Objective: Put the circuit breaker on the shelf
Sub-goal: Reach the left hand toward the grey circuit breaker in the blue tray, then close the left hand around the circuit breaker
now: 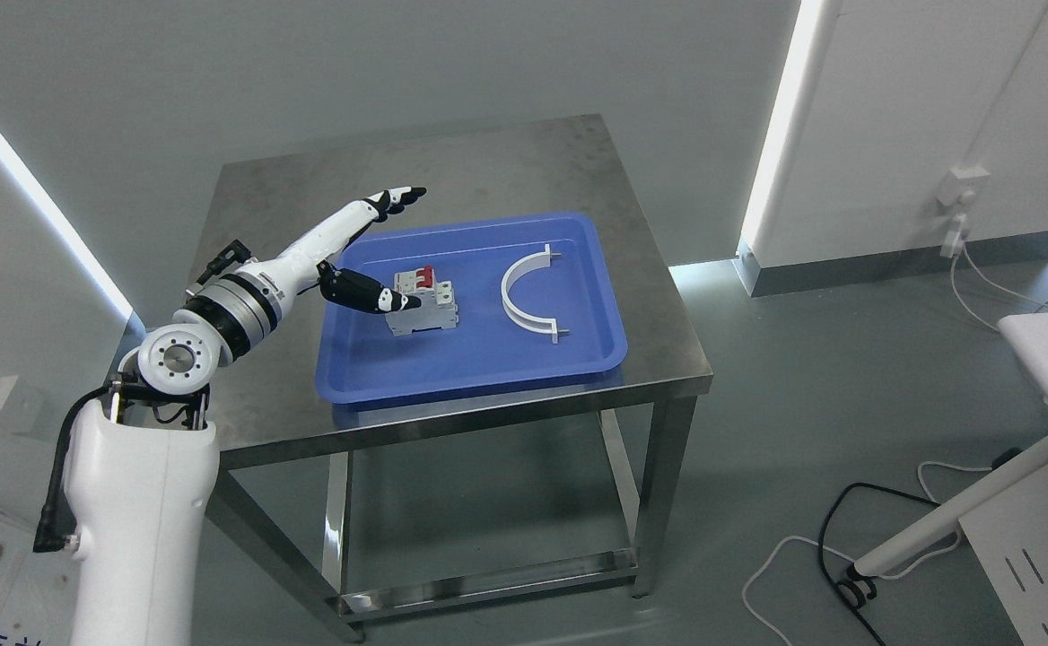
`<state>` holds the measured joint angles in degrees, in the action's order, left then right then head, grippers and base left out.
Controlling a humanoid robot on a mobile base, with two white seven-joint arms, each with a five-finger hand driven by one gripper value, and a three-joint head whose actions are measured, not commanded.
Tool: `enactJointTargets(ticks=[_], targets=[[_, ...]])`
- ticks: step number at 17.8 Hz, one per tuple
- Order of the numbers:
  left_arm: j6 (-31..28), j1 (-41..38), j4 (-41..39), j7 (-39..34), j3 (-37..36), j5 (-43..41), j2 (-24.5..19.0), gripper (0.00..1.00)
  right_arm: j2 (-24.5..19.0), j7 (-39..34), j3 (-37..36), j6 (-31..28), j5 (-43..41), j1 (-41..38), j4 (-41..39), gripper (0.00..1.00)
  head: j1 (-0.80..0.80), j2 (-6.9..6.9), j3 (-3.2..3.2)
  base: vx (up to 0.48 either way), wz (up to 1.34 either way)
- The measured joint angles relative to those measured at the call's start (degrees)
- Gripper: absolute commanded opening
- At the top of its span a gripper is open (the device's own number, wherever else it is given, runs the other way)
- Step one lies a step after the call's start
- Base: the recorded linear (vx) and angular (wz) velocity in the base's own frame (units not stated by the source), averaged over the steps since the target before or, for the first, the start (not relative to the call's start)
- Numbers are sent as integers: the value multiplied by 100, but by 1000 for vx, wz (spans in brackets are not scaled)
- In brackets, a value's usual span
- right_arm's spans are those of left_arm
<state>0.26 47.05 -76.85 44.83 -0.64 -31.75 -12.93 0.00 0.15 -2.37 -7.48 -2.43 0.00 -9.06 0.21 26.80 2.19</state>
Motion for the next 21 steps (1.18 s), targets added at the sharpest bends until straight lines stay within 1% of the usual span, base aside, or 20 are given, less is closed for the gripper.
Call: enactJointTargets(ticks=[2, 4, 6, 10, 14, 15, 17, 18, 19, 21], targets=[[-247, 189, 209, 138, -210, -192, -84, 85, 0, 0, 0, 0, 0, 0, 0, 100, 0, 0, 0, 1, 13], [-469, 349, 352, 227, -380, -287, -140, 80, 0, 0, 0, 0, -1, 0, 0, 100, 0, 0, 0, -2, 30], [-636, 485, 484, 375, -544, -356, -183, 79, 0, -1, 0, 0, -1, 0, 0, 100, 0, 0, 0, -9, 21], [-738, 655, 697, 544, -851, -437, -220, 68, 0, -2, 0, 0, -1, 0, 0, 100, 0, 0, 0, -3, 2], [-762, 753, 919, 551, -1079, -565, -189, 64, 0, -4, 0, 0, -1, 0, 0, 100, 0, 0, 0, 0, 0], [-768, 770, 968, 548, -1116, -623, -180, 60, 0, -4, 0, 0, -1, 0, 0, 100, 0, 0, 0, 0, 0], [-781, 793, 1056, 522, -1172, -706, -160, 50, 0, -10, 0, 0, -1, 0, 0, 100, 0, 0, 0, 0, 0], [-780, 807, 1102, 484, -1193, -739, -142, 43, 0, -21, 0, 0, -1, 0, 0, 100, 0, 0, 0, 0, 0], [-714, 817, 1147, 418, -1205, -771, -122, 39, 0, -28, 0, 0, -1, 0, 0, 100, 0, 0, 0, 0, 0], [-494, 837, 1256, 179, -1204, -821, -71, 23, 0, -33, 0, 0, 0, 0, 0, 100, 0, 0, 0, 0, 0]])
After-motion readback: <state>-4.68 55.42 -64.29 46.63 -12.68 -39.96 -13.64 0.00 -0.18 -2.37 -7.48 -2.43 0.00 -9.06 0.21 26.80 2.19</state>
